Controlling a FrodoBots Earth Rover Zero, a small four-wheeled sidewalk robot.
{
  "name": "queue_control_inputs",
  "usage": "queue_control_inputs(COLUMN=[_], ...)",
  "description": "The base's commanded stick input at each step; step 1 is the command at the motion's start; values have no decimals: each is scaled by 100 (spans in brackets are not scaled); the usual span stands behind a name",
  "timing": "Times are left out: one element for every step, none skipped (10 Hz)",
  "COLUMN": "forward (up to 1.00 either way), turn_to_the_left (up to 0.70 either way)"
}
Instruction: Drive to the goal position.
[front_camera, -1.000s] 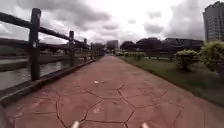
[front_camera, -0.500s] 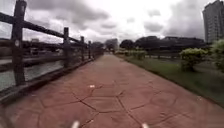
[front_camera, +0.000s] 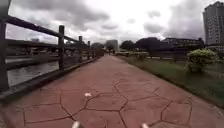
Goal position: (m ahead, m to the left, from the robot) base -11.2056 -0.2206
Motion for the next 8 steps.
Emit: queue_control_inputs(forward=[70, 70, 70, 70, 70, 70, 70, 70], turn_to_the_left=[0, 0, 0, 0, 0, 0, 0, 0])
